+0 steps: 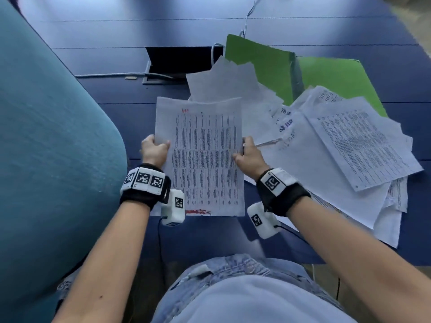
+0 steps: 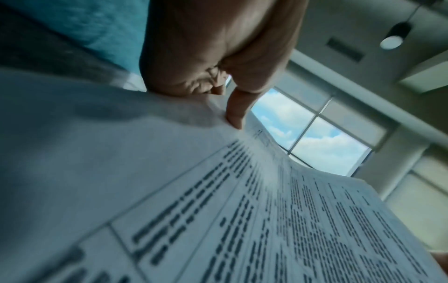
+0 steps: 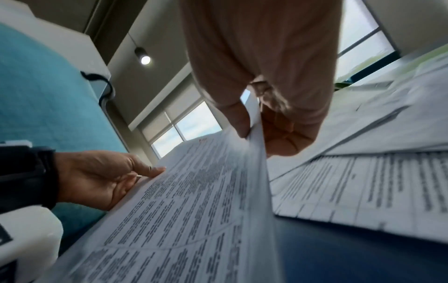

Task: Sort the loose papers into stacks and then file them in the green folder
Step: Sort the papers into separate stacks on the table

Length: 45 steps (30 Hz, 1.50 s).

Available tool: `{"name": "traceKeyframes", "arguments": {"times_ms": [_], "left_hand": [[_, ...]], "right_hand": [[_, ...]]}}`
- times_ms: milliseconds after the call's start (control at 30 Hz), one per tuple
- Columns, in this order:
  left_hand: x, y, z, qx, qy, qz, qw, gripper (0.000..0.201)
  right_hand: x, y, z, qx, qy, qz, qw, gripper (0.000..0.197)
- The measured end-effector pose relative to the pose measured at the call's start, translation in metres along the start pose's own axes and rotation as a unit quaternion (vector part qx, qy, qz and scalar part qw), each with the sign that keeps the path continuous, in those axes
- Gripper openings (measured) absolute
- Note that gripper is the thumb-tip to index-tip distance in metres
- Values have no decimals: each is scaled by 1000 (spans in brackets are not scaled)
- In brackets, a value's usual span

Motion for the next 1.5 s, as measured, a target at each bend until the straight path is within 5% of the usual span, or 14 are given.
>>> {"name": "traceKeyframes", "arguments": {"times_ms": [167,367,567,667,867,1100,1233,1367,1500], "left_hand": [[32,-7,10,-66,-70,44,994,30],[52,-3,7,-116,-187,19,975,45],[56,-7,-3,-115,-242,37,963,86],[37,-3,-12,-126,-256,14,958,88],[-27,-7,-64,-28,-251,-90,963,73],[-53,-25,-125,110,-380,-131,909,70],[-42,-33,-134,120,-408,-117,897,72],[-39,-34,-135,119,-393,-115,905,73],[-39,-33,-136,123,-386,-120,906,71]], "right_hand": [[-15,-4,-36,103,141,-44,984,34],[-9,3,-59,133,255,3,958,46],[-5,0,-63,152,297,19,943,30],[-1,-11,-50,161,279,13,946,30],[-6,-59,9,46,210,-53,975,45],[-41,-86,72,-100,204,-185,956,62],[-49,-98,70,-103,149,-176,968,47],[-33,-105,73,-137,166,-124,969,11],[9,-111,100,-259,188,-35,947,22]]}}
Point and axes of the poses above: each hand's wrist, its own y-axis away from the middle knuckle, its own z-axis out of the back of the hand, x = y × z, the point moved 5 cm from there along -y, towards the middle knuckle, and after that the axes turned 11 degrees about z, right-handed, at the moved point
